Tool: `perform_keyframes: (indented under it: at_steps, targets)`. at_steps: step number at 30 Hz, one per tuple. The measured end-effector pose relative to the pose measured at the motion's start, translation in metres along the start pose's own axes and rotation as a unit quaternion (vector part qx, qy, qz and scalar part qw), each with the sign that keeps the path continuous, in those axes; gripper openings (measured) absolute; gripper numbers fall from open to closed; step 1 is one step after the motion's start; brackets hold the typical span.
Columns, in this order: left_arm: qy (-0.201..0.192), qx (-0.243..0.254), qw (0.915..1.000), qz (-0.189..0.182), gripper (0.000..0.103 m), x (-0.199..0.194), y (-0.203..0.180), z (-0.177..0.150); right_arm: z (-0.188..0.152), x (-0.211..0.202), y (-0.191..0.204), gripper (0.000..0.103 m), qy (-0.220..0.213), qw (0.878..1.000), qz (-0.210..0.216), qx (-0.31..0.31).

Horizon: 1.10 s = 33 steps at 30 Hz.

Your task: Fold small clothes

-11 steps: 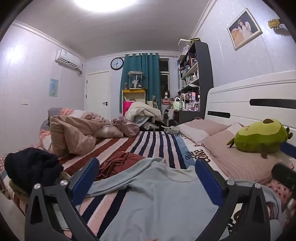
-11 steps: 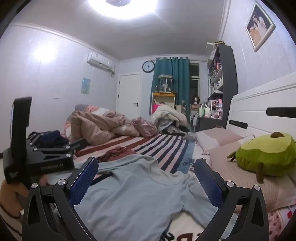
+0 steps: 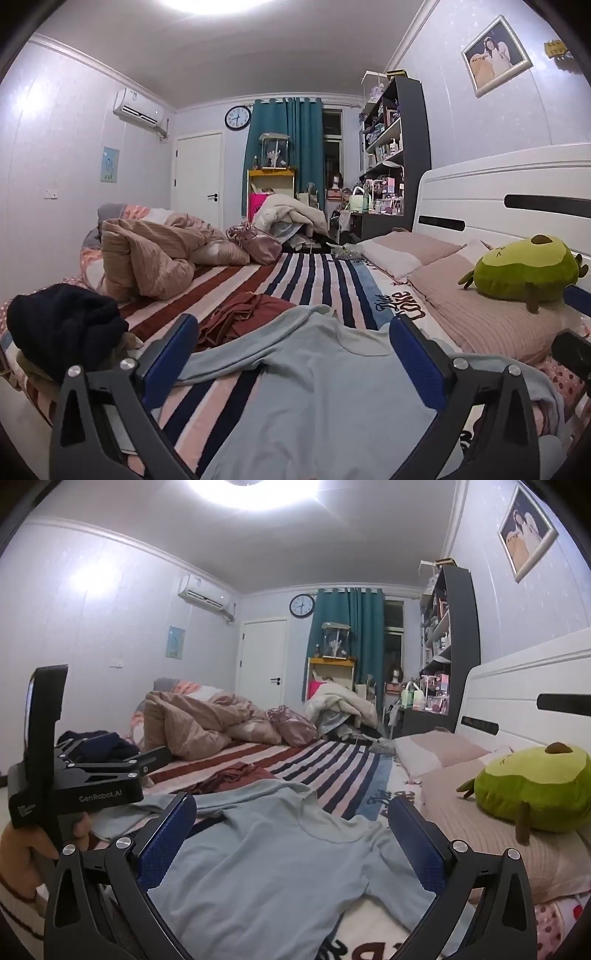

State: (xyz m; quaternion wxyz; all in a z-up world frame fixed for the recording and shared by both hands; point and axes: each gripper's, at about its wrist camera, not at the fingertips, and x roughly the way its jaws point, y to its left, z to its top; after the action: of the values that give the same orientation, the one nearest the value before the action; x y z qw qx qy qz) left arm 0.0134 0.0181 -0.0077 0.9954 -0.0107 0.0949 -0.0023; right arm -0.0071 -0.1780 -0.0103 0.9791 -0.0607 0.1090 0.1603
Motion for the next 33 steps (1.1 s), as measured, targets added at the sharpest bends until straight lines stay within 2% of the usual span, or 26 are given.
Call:
perform_keyframes:
  at_steps: [13, 33]
  targets:
    - [0.004, 0.003, 1.0000, 0.001, 0.102, 0.005, 0.000, -0.005, -0.007, -0.005, 0.000, 0.103, -0.011, 1.000, -0.002, 0.002]
    - [0.015, 0.003, 0.9999, 0.005, 0.102, 0.016, 0.003, -0.009, -0.015, 0.003, 0.002, 0.103, 0.002, 1.000, -0.005, -0.006]
